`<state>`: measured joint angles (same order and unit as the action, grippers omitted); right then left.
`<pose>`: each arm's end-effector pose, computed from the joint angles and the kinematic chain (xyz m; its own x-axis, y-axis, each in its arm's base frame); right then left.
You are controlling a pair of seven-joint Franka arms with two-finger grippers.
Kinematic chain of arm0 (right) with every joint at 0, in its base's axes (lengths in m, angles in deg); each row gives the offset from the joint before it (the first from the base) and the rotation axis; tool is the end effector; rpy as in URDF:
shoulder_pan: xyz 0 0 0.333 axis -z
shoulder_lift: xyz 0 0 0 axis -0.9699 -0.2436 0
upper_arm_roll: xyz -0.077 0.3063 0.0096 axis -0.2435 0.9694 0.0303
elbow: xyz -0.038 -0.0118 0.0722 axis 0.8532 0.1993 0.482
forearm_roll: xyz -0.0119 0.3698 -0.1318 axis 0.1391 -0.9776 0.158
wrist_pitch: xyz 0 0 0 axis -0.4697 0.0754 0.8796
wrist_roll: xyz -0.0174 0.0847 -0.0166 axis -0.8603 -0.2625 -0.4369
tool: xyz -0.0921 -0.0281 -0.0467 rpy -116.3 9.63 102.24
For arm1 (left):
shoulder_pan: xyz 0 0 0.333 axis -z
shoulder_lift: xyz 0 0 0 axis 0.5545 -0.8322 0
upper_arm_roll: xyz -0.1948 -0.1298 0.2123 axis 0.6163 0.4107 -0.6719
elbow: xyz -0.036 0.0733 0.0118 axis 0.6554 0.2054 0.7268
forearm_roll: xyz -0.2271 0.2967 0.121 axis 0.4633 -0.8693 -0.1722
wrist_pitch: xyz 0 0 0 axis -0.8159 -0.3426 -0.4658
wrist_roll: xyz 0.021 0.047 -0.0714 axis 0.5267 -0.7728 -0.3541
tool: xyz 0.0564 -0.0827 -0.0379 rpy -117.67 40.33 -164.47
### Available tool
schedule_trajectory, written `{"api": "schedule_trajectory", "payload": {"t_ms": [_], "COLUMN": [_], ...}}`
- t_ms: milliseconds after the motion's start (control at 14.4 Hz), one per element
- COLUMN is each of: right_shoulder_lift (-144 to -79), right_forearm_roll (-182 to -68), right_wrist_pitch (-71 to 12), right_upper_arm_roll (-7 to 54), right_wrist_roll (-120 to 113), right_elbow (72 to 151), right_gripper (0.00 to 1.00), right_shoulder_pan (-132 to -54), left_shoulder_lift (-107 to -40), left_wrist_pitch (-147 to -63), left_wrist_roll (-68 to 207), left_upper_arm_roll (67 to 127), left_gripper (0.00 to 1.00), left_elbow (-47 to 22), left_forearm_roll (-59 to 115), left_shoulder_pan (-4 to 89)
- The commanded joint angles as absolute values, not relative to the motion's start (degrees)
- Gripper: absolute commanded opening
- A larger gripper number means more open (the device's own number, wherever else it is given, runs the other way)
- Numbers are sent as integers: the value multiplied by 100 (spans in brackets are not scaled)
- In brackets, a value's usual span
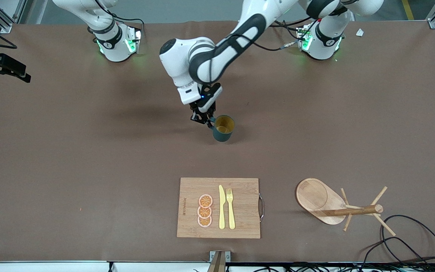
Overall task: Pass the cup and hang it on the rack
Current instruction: 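Lift the mug by its handle and carry it to the rack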
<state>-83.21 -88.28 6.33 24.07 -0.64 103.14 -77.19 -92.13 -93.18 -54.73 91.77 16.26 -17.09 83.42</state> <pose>0.5067 -0.0319 0.6503 0.9944 -0.0229 -0.1032 -0.0251 -0.9995 -0.0193 0.4166 -0.6096 0.3058 0.4490 0.7852 0.4265 0.8291 -0.5441 0.1286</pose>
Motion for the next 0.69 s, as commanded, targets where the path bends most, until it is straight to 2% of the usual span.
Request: {"api": "schedule_trajectory", "payload": {"t_ms": [0,625], "right_shoulder_lift": [-8141,-8149], "right_forearm_roll": [-8711,-8711], "right_wrist_pitch": [559,542], "right_upper_arm_roll": [2408,2408], "right_wrist_roll": [-58,-58], "right_elbow": [10492,10483], "right_gripper": [100,100], "right_shoulder_pan": [-7748,-7739], "left_shoulder_lift": [-8428,-7153], "left_wrist_pitch": [-9293,-9293], "left_wrist_roll": [-4848,-2237], "left_upper_arm_roll": [9234,9234], "left_gripper": [0,0], "left_elbow": [1460,1460], "left_forearm_roll": [-988,1946], "left_shoulder_pan": [7791,5603]}}
